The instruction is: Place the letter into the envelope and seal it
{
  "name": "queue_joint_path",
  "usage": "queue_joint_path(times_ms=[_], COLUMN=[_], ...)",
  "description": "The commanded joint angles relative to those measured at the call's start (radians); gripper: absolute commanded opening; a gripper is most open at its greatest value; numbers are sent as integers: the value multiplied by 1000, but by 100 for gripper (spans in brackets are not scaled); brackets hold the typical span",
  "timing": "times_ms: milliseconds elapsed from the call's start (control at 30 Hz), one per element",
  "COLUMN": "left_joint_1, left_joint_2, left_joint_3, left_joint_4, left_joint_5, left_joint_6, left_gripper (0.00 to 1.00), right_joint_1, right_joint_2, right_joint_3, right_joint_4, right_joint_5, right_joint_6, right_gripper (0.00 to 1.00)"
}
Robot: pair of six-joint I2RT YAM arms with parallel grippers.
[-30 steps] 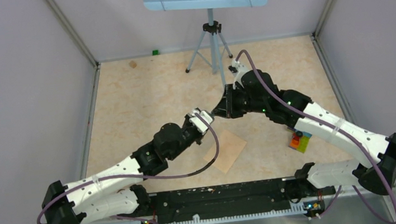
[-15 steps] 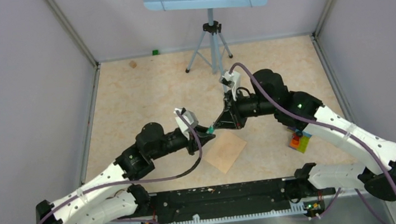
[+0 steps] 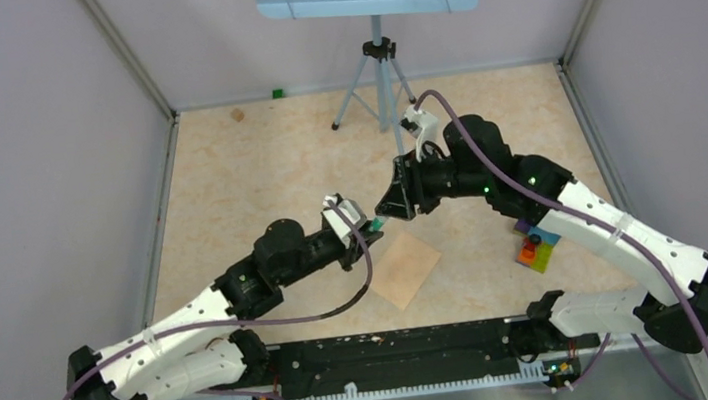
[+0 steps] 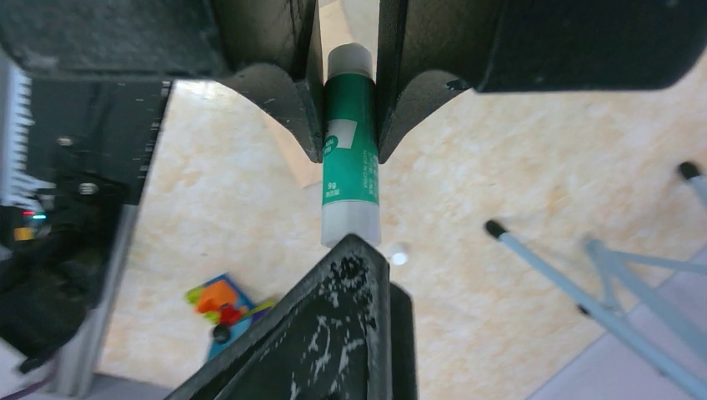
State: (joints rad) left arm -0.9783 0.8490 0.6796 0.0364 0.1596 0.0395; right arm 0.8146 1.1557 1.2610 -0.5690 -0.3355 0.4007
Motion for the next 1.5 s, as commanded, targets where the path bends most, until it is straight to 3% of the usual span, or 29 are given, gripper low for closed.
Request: queue_joint_path(times_ms=[0,133,467,600,767,867,967,1167,1233,1467], left_joint_1=[-43,-67,-83,-82,-82,-82,-73,7,25,50], left_joint_2=[27,53,85,86,88,92,73,33,22,12], left_joint_3=[16,17,2,0,-1,26,54,89,87,63], left_joint_4=[75,108,148,148,145,113,73,80,110,189], left_joint_5=[-264,-346,-339,-333,-323,-308,-177,297,394,526], left_joint_6=[168,240,272,270,264,188,132,-67,-128,-230], left_gripper=[0,0,0,0,0,0,0,0,0,0], right_joint_1=[-6,-5,6,8,8,8,5,-5,-8,-12], right_joint_2=[4,12,41,43,43,41,32,22,10,-7], right_joint_3=[19,-13,-43,-47,-54,-51,-42,-25,-36,-49], right_joint_4=[-7,13,94,93,99,105,105,64,67,50], right_joint_5=[171,190,181,182,177,140,63,-120,-173,-239], right_joint_6=[216,260,307,307,298,238,90,-207,-260,-318], right_gripper=[46,42,41,33,11,5,4,1,1,3])
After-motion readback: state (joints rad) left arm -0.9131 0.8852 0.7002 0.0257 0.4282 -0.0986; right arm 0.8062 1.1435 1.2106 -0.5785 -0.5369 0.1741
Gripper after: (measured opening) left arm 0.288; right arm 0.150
